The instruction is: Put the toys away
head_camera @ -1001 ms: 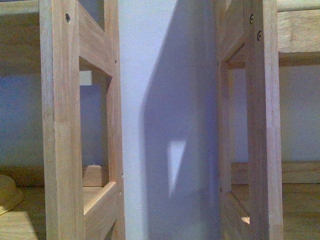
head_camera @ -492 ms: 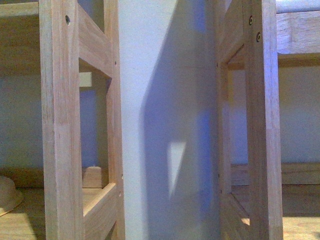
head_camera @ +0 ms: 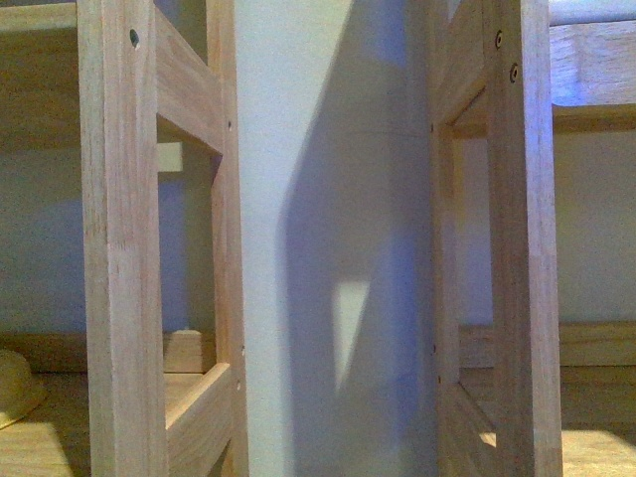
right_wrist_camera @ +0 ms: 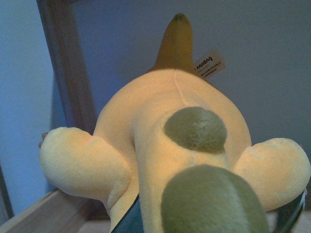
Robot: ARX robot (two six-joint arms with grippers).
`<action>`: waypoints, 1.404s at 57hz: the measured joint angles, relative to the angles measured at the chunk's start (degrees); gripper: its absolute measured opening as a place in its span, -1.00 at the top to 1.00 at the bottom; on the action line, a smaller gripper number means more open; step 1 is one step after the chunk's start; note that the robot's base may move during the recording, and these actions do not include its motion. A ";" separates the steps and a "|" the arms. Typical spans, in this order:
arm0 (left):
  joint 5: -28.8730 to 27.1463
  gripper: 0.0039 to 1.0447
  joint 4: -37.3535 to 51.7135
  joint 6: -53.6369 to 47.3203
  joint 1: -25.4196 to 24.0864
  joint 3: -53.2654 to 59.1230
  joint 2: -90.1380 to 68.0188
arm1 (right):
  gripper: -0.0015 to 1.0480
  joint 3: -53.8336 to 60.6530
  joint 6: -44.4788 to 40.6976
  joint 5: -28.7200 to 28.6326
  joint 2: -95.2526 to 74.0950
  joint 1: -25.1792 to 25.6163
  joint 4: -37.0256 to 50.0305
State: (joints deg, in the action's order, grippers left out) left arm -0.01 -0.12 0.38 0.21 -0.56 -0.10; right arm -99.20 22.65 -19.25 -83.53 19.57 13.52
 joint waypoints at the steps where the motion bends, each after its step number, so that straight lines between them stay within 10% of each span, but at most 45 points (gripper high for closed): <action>1: 0.00 -0.88 0.00 0.00 -0.02 0.00 0.00 | 0.79 -0.13 0.11 0.17 -0.28 -0.37 0.04; 48: 0.00 -0.88 0.00 0.00 0.00 0.00 0.00 | 0.78 -6.43 5.05 9.35 -11.63 -15.52 2.60; 80: 0.00 -0.88 0.00 0.00 0.00 0.00 0.00 | -0.81 -4.42 5.01 12.02 -10.60 -14.67 1.64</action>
State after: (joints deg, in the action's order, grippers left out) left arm -0.01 -0.12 0.38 0.21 -0.56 -0.10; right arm -103.61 27.66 -7.22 -94.13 4.91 15.16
